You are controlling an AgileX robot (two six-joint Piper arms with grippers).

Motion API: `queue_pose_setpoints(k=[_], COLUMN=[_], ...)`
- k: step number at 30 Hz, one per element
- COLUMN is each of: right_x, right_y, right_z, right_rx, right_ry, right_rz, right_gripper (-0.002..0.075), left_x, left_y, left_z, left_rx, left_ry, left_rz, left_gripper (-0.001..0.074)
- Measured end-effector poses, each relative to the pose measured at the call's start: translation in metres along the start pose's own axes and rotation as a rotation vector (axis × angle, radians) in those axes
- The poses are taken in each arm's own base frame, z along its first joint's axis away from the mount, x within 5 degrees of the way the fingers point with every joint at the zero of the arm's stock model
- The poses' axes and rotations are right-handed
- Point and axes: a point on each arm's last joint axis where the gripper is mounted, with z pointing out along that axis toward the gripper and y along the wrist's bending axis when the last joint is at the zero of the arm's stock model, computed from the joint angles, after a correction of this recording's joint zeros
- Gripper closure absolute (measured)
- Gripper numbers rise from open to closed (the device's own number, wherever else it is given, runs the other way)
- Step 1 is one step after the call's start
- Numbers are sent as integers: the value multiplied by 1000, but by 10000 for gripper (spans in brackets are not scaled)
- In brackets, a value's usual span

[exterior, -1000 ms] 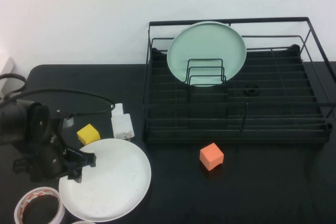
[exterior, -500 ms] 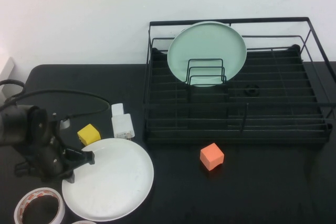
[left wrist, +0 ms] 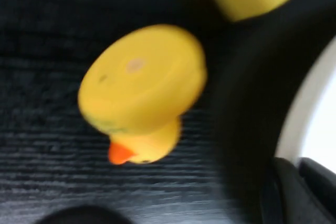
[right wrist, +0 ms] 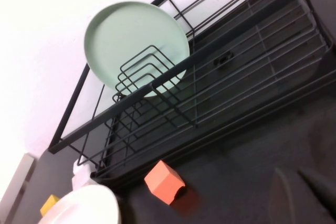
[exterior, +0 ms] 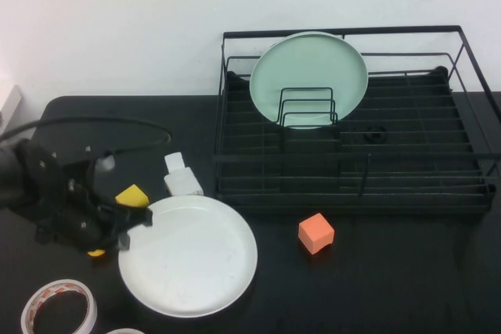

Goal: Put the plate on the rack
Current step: Pick up the plate from the table

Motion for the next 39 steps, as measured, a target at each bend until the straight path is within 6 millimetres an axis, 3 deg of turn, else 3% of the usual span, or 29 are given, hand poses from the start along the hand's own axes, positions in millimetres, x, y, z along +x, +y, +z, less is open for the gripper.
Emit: queue_pose_setpoints(k=[5, 10, 20, 22, 27, 30, 35, 39], right_x=[0, 0, 0, 0, 0, 0, 0, 0], right_y=[0, 1, 3, 3, 4, 4, 4, 4], right_z=[0, 0, 0, 0, 0, 0, 0, 0], right_rx=[-4, -12, -36, -37, -42, -44, -44, -45], right_ry=[2, 2, -2, -3, -4, -1, -1, 1], right_rz=[-8, -19, -70, -78, -85, -83, -87, -88], right_gripper=[721, 721, 721, 721, 721, 720, 721, 721], left_x=[-2, 11, 23, 24, 24, 24, 23, 21], left_y=[-7, -6, -3, -2, 2, 5, 7, -1], left_z=[-25, -38, -32, -26, -6, 6, 22, 30], left_rx=[35, 38, 34, 31, 24, 16, 5, 5], left_ry=[-67, -80, -24, -13, 21, 30, 9, -30], left_rz=[29, 56, 67, 68, 44, 28, 8, 30], left_gripper=[735, 735, 725, 675, 427, 333, 298, 330])
